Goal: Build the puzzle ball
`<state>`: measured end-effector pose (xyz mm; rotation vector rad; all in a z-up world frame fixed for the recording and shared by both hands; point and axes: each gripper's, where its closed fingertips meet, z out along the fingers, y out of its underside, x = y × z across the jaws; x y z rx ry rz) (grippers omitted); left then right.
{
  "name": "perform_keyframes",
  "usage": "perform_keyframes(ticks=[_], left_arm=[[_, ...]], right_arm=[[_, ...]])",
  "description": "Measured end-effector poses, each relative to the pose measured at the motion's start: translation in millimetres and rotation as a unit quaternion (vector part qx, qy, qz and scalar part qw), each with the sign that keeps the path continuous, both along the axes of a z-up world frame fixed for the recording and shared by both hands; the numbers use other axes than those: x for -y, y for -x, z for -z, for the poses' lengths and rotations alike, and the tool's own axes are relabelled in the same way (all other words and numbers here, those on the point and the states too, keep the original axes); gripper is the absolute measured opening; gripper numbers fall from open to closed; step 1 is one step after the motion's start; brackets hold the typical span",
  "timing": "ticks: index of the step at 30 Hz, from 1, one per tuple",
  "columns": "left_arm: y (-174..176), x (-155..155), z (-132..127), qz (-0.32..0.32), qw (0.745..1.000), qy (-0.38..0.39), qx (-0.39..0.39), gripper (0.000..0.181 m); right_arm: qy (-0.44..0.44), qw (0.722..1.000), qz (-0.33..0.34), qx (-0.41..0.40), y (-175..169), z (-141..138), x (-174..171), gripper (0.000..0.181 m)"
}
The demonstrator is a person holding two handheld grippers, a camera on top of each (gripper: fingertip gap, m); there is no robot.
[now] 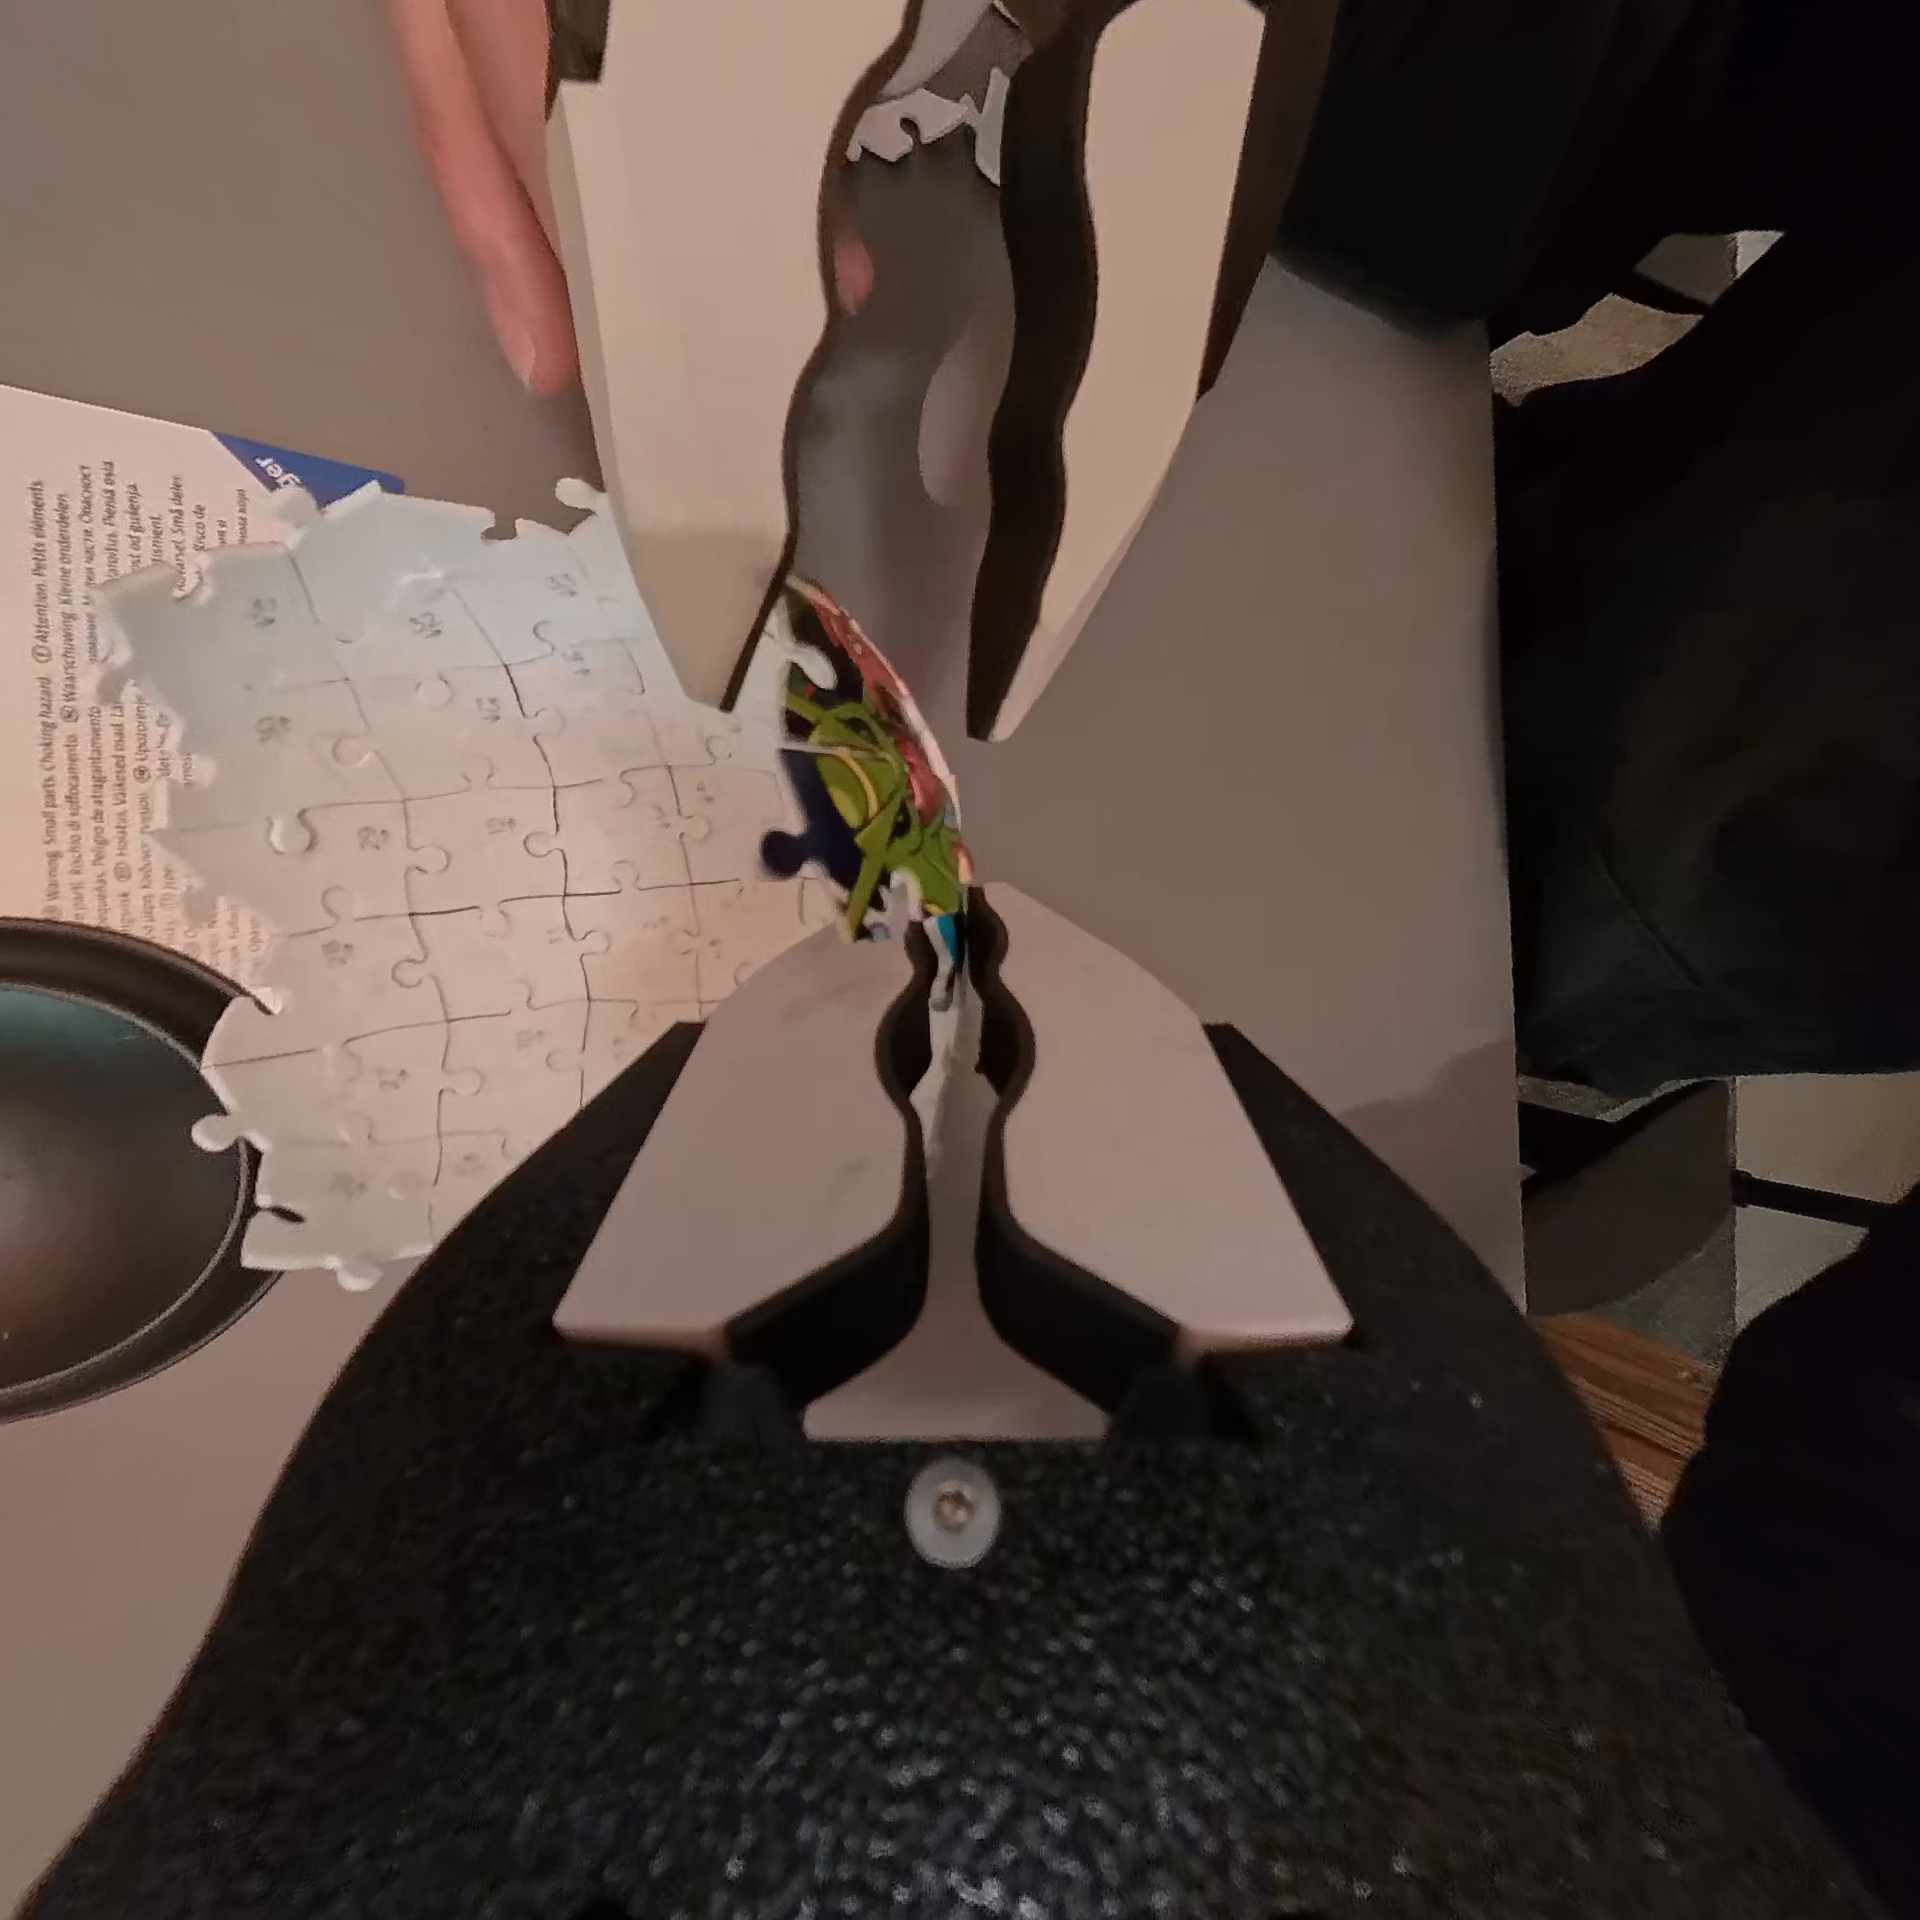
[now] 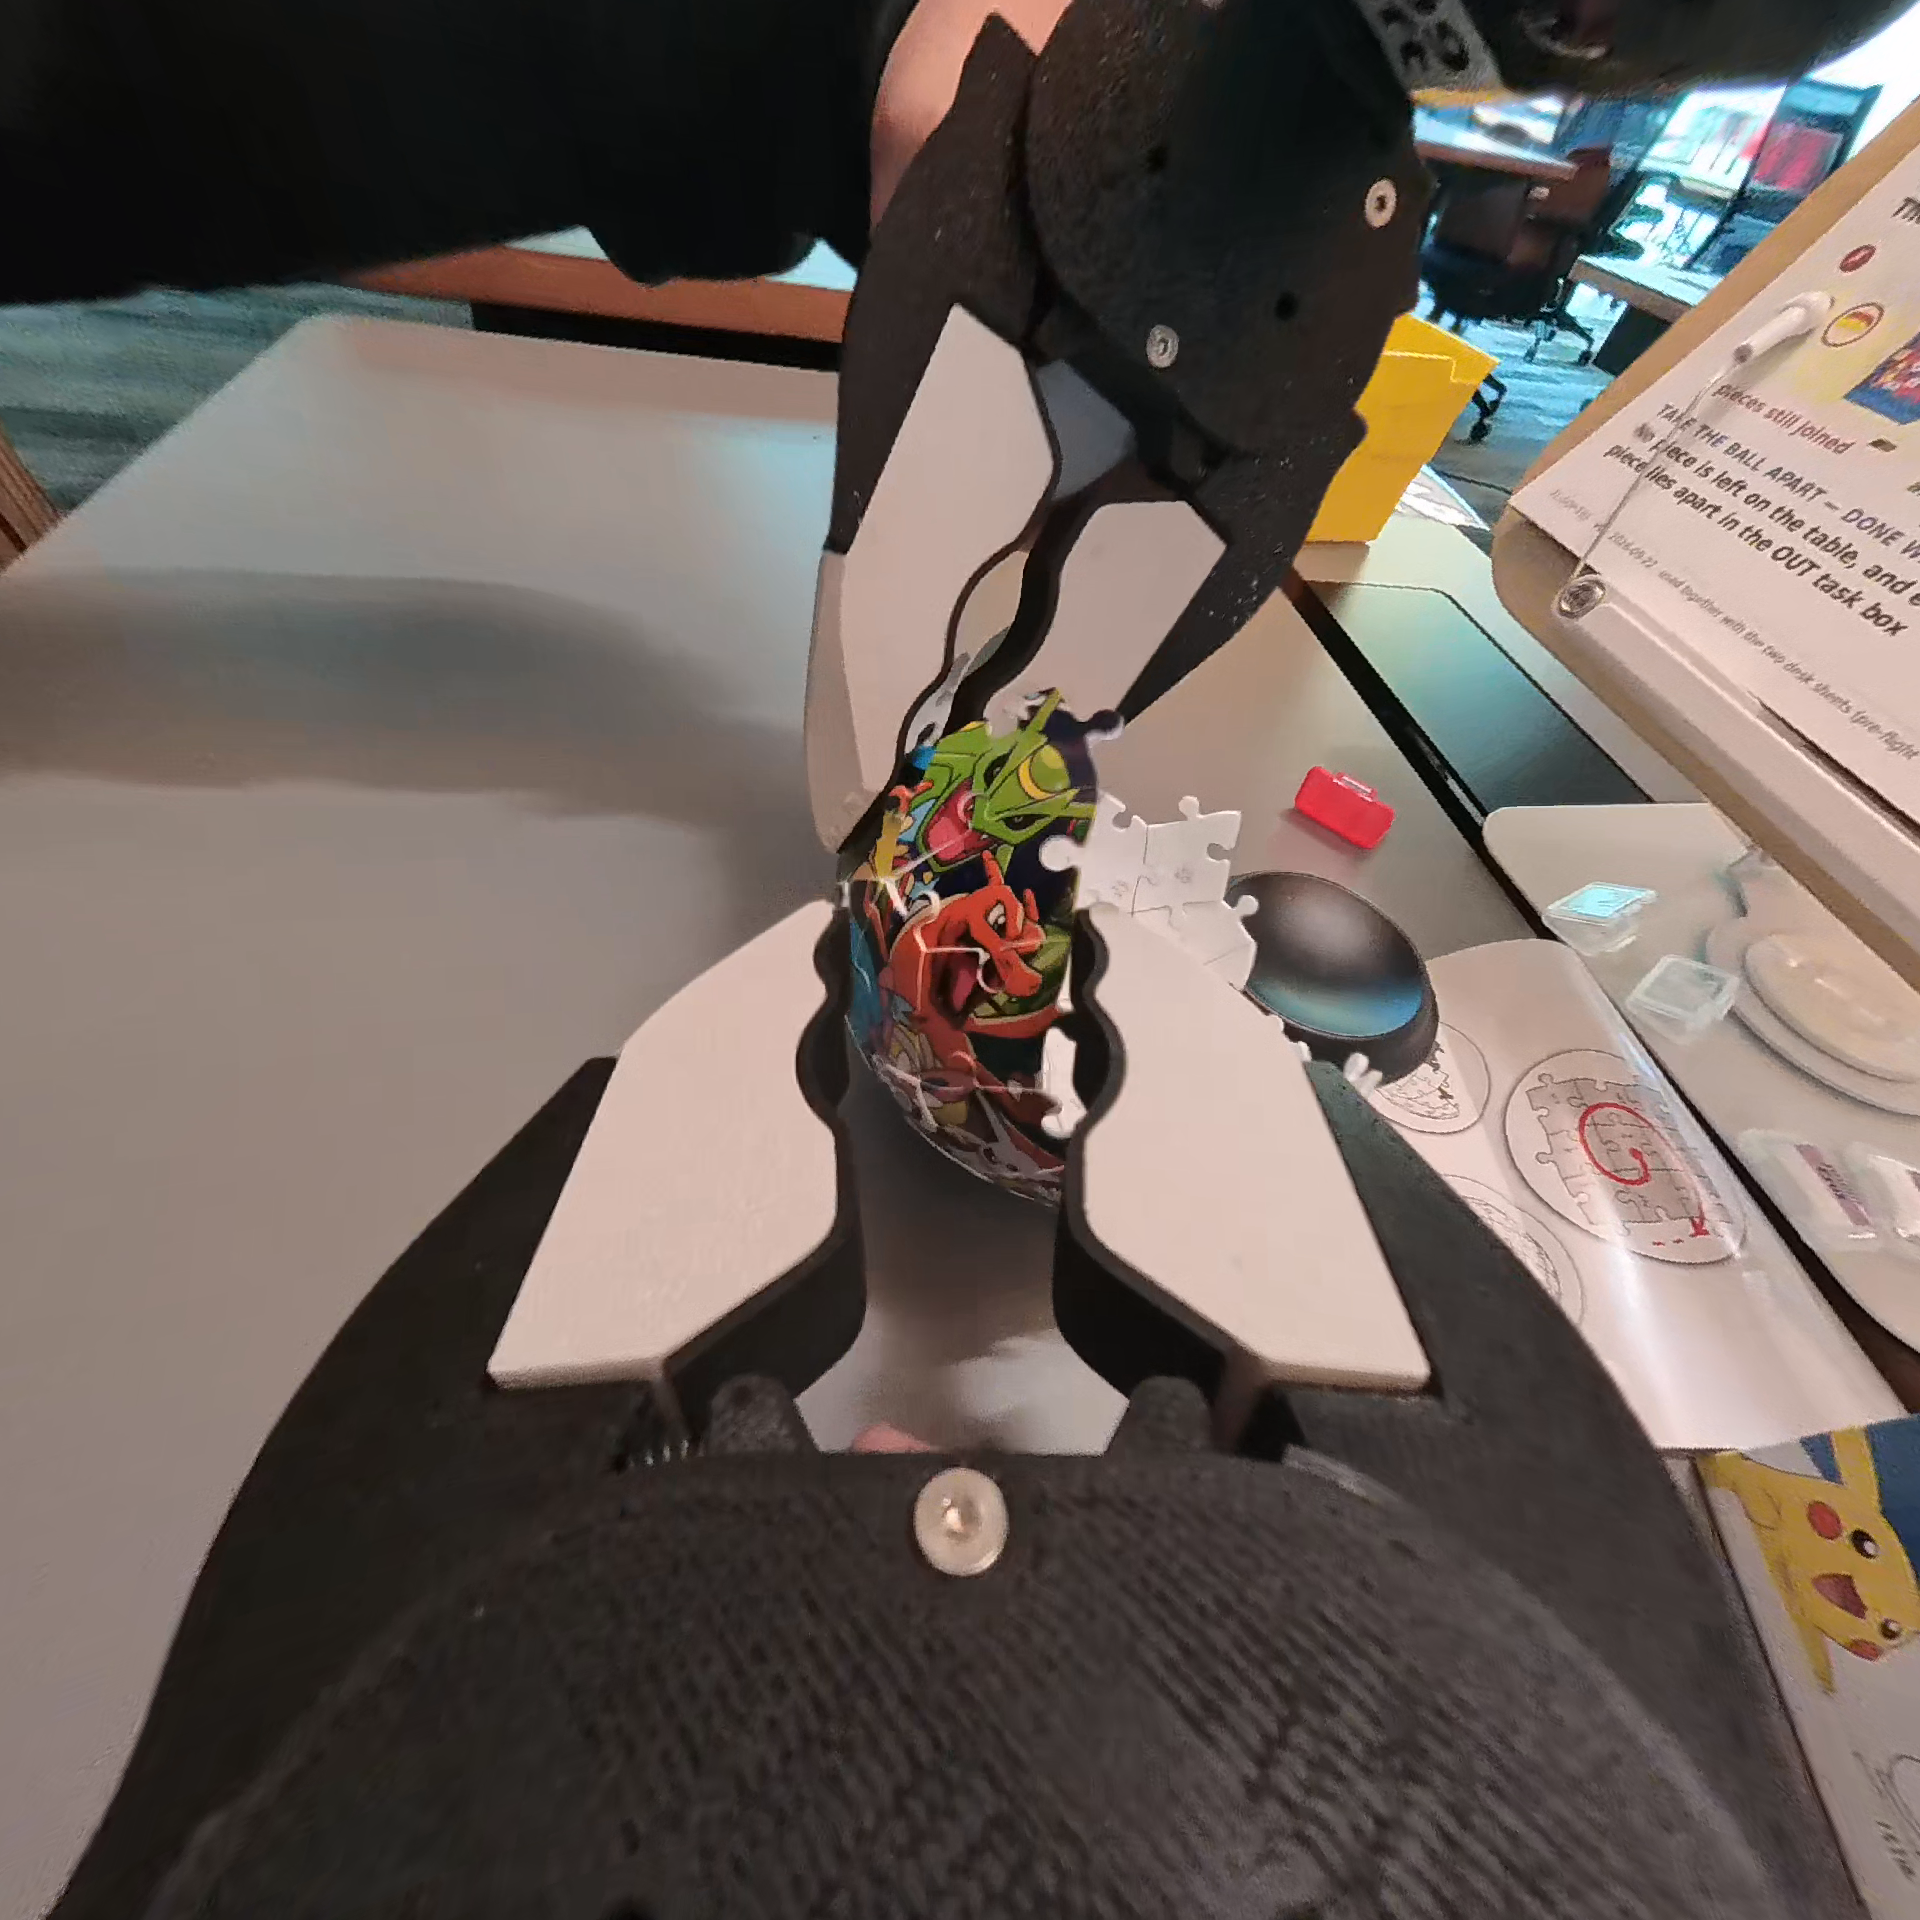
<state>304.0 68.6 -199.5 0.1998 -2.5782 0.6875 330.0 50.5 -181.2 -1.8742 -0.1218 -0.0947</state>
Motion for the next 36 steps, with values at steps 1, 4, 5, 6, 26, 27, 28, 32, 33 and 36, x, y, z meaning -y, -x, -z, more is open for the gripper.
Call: perform_keyframes(ticks=[1, 4, 5, 6, 26, 27, 28, 32, 33, 36], left_arm=[[-1, 0, 0, 0.000, 1.000, 0.002, 0.000, 0.003], [-2, -1, -2, -0.003, 1.000, 0.005, -0.011, 0.003], [-2, -2, -2, -0.004, 1.000, 0.005, -0.017, 0.003], [-3, -2, -2, -0.004, 1.000, 0.006, -0.022, 0.003], [-19, 4, -9, -0.024, 0.999, 0.016, -0.022, 0.015], [-20, 5, -9, -0.027, 0.999, 0.012, -0.018, 0.016], [-21, 5, -8, -0.029, 0.999, 0.008, -0.014, 0.016], [-24, 7, -10, -0.049, 0.999, 0.002, -0.014, 0.014], [-25, 7, -10, -0.054, 0.998, 0.000, -0.015, 0.012], [-27, 6, -9, -0.056, 0.998, -0.004, -0.010, 0.004]], right_arm=[[0.005, 1.000, 0.006, 0.003, -2, 2, 0, 0.040], [-0.005, 1.000, 0.023, 0.004, -8, 0, -2, 0.038], [-0.007, 1.000, 0.026, -0.002, -8, -1, -3, 0.038], [-0.010, 1.000, 0.029, -0.007, -9, -1, -4, 0.038], [-0.047, 0.994, 0.081, -0.056, -27, -7, -2, 0.036], [-0.046, 0.994, 0.084, -0.055, -28, -7, -2, 0.036], [-0.046, 0.994, 0.086, -0.055, -28, -7, -2, 0.036], [-0.047, 0.993, 0.097, -0.047, -32, -8, -1, 0.036], [-0.048, 0.993, 0.102, -0.046, -33, -9, -1, 0.036], [-0.054, 0.991, 0.113, -0.041, -35, -11, -1, 0.036]])
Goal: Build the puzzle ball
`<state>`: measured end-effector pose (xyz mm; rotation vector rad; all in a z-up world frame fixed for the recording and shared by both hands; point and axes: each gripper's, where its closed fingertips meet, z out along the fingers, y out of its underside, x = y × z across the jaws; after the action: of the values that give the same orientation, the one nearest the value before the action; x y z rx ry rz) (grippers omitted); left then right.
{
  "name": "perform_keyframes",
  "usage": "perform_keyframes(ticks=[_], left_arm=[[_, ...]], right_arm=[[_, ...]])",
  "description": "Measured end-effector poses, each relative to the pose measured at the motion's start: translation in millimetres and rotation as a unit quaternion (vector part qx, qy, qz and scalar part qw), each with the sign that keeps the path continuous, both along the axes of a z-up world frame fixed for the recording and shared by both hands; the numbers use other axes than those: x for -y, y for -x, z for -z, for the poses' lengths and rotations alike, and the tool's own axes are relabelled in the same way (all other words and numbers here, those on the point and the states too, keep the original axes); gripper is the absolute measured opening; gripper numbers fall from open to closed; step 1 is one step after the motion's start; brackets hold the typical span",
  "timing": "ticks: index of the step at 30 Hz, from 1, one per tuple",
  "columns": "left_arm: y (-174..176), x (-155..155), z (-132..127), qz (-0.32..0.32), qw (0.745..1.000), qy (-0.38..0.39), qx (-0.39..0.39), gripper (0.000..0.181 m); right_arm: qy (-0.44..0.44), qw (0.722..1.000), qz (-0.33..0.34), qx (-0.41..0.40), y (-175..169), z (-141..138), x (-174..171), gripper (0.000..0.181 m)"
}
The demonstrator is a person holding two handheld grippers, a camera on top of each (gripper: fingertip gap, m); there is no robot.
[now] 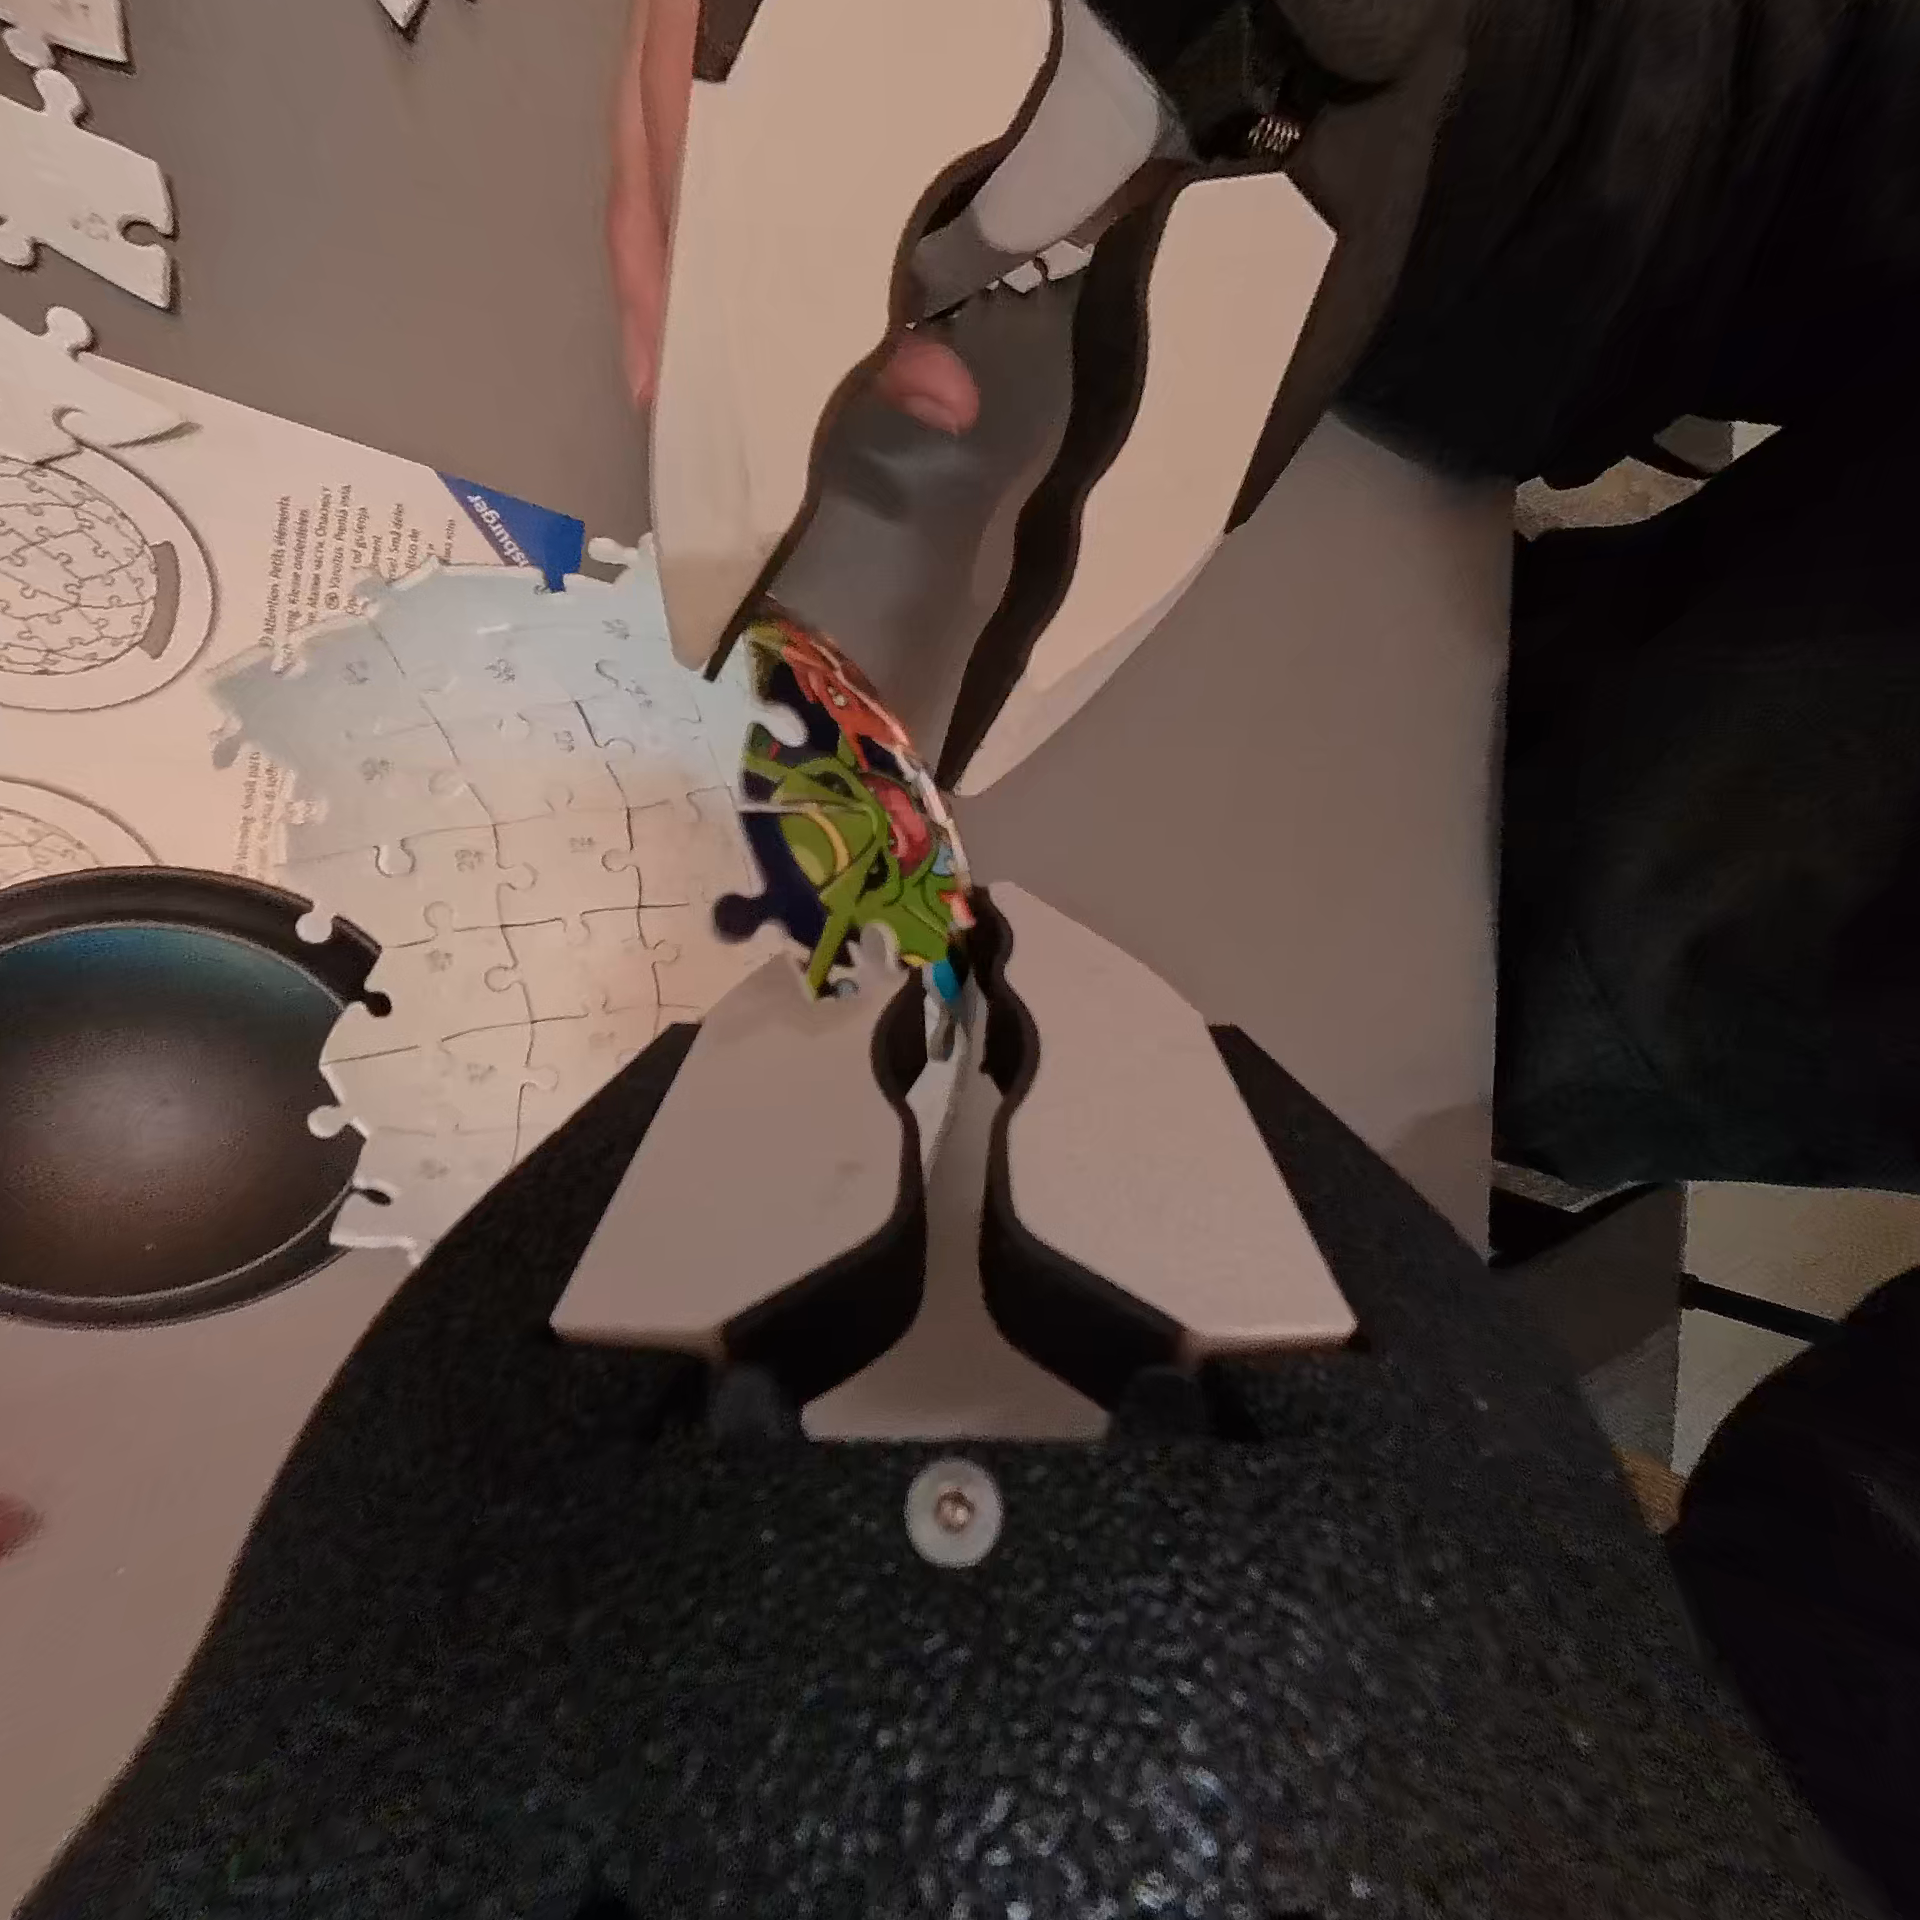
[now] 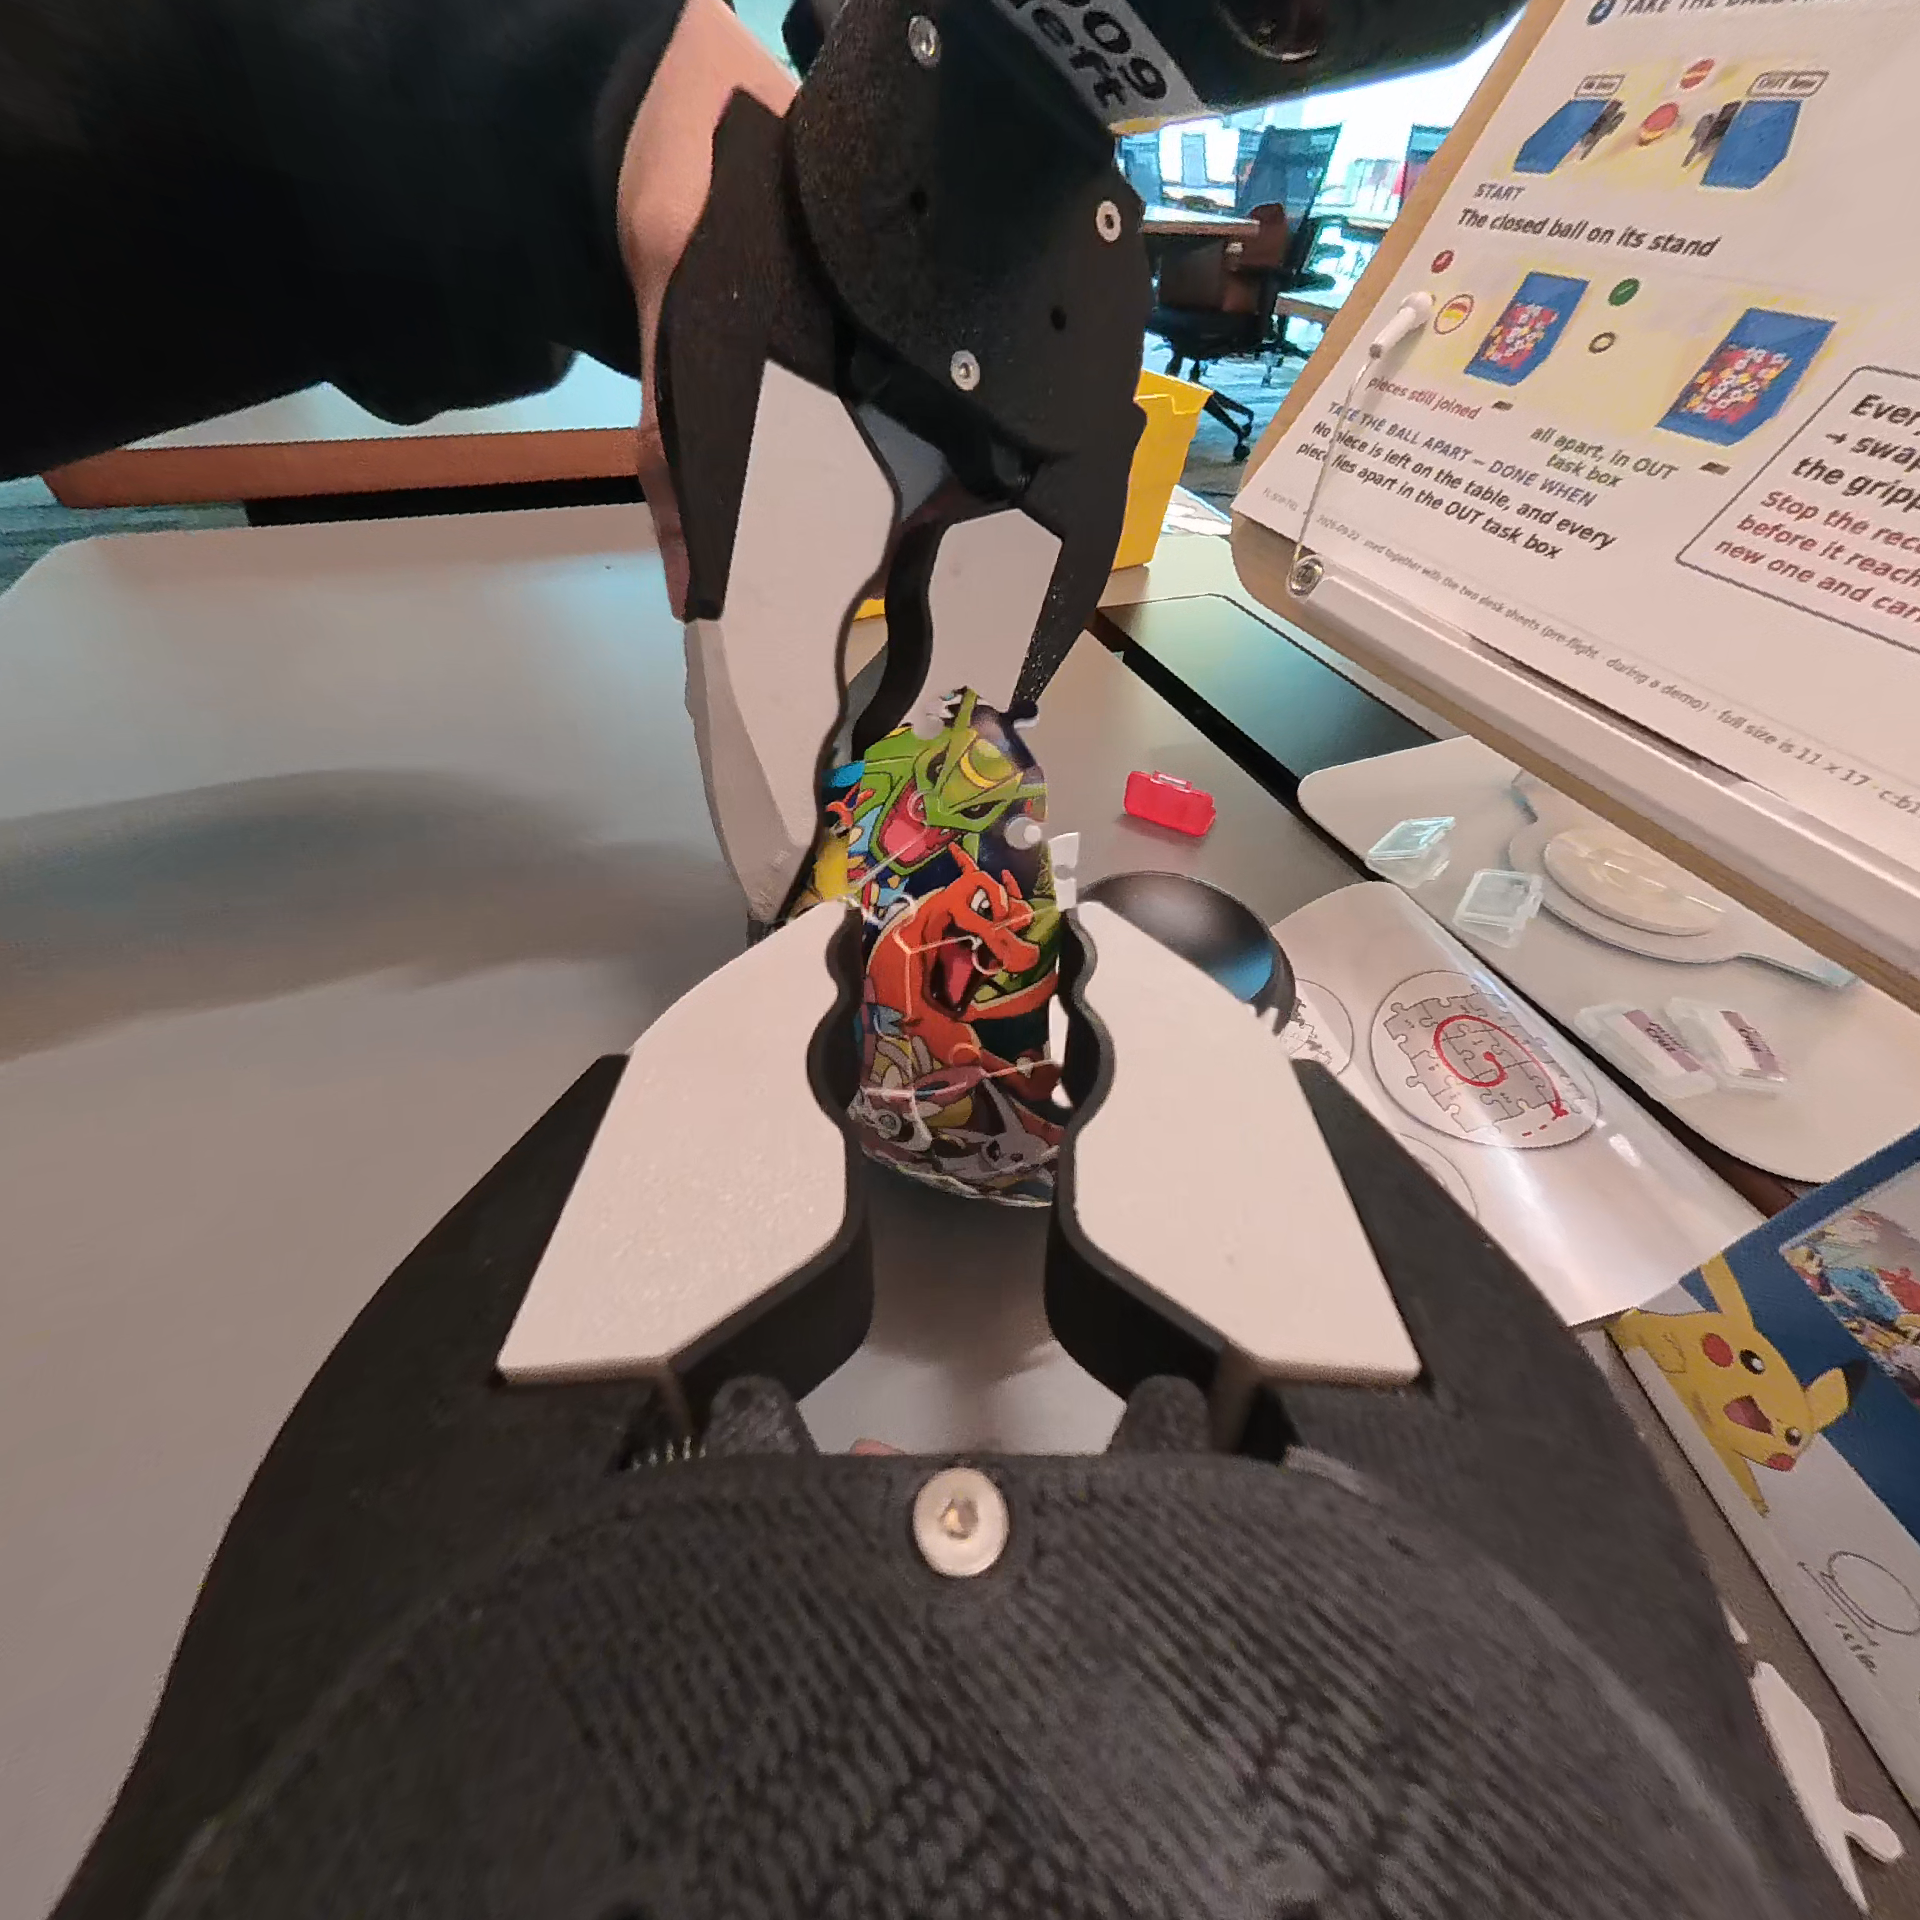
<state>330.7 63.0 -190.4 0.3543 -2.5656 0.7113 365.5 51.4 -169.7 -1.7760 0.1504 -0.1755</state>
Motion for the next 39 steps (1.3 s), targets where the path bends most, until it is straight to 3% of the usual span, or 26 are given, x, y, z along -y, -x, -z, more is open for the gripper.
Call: perform_keyframes(ticks=[9, 19, 25, 32, 39], left_arm=[[-2, -3, -2, -0.022, 1.000, 0.006, -0.013, 0.014], [-2, -9, -4, -0.029, 1.000, -0.001, -0.008, 0.003], [3, -15, -3, 0.017, 1.000, -0.014, 0.008, 0.002], [0, -15, -4, 0.025, 0.999, -0.017, -0.023, 0.002], [0, -16, -3, 0.007, 0.997, -0.026, -0.072, 0.002]], right_arm=[[-0.014, 1.000, 0.004, 0.003, -1, -5, 1, 0.031], [-0.001, 1.000, -0.009, 0.012, 3, -1, 0, 0.037], [-0.013, 1.000, -0.014, 0.002, -3, -7, 2, 0.035], [0.020, 0.994, -0.088, -0.054, 1, -1, -8, 0.039], [-0.008, 0.993, -0.089, -0.075, -5, -4, -7, 0.027]])
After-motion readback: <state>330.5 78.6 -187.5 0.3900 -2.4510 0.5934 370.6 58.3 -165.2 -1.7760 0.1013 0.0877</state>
